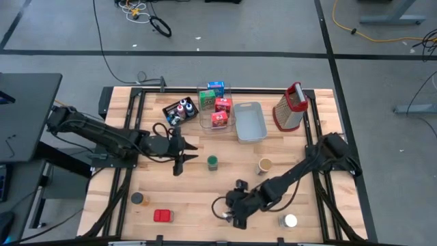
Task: Pick & Place Kitchen Items
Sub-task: Put the top small red food coloring bottle into the black bin
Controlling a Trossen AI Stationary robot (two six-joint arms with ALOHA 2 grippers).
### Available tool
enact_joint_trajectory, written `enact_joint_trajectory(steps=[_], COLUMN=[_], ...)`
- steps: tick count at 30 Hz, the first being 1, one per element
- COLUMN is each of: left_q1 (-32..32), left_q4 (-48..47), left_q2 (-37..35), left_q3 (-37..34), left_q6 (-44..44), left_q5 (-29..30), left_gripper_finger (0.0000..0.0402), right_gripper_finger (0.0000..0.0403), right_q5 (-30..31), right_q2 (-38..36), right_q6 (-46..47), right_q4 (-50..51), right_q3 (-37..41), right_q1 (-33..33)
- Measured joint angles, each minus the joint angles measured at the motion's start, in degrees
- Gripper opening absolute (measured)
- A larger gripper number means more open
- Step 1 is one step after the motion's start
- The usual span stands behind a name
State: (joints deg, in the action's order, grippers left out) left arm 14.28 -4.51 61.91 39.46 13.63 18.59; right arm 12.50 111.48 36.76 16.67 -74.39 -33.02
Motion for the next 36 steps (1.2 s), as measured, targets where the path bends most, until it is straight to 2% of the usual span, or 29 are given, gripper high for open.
enact_joint_trajectory(steps=[9, 17, 24, 29, 36], left_q1=[0.0, 0.0, 0.0, 0.0, 0.0], left_q4=[1.42, 1.33, 1.14, 0.98, 0.98], left_q2=[0.0, 0.02, 0.02, 0.02, 0.02], left_q3=[0.0, 0.0, 0.0, -0.02, -0.02], left_q6=[-0.76, -0.81, -0.81, -0.81, -0.81], left_q5=[-0.03, -0.39, -0.42, -0.44, -0.37], left_gripper_finger=[0.0142, 0.0142, 0.0142, 0.0142, 0.0142], right_gripper_finger=[0.0241, 0.0241, 0.0236, 0.0209, 0.014], right_q5=[6.57, 3.0, 0.77, 0.48, 0.47], right_q2=[3.72, 4.22, 6.49, 6.62, 6.62], right_q6=[4.05, 7.82, 7.31, 6.98, 4.33], right_q4=[3.63, 3.06, 1.42, 1.96, 2.51], right_q3=[0.07, 0.02, 0.02, -0.02, -0.02], right_q1=[0.07, 0.72, 0.75, 0.83, 1.83])
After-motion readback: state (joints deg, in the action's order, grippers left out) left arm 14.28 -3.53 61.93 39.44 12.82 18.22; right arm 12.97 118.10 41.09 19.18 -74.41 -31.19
